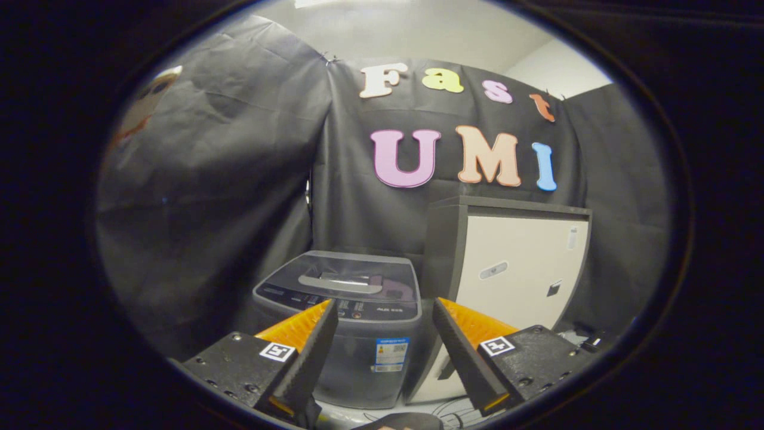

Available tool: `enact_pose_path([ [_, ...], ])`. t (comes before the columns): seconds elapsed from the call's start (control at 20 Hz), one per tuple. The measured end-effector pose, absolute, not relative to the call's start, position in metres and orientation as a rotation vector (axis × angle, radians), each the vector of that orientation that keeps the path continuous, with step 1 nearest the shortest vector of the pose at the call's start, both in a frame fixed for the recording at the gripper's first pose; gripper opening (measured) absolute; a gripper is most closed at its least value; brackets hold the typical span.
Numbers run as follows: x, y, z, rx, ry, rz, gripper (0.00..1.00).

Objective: Put the clothes into the washing machine and then close the washing machine lid.

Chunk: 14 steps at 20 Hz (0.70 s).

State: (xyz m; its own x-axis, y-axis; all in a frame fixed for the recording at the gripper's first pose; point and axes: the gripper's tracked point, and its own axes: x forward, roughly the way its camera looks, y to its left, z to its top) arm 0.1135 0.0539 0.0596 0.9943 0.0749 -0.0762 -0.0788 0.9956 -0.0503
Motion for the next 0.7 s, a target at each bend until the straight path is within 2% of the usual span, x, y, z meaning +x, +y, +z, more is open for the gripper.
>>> enact_pose_path([
  [0.45,0.059,0.045,-0.006,-0.039,0.105,0.047,0.97],
  [0.7,0.048,0.052,-0.014,-0.047,0.098,0.054,0.97],
])
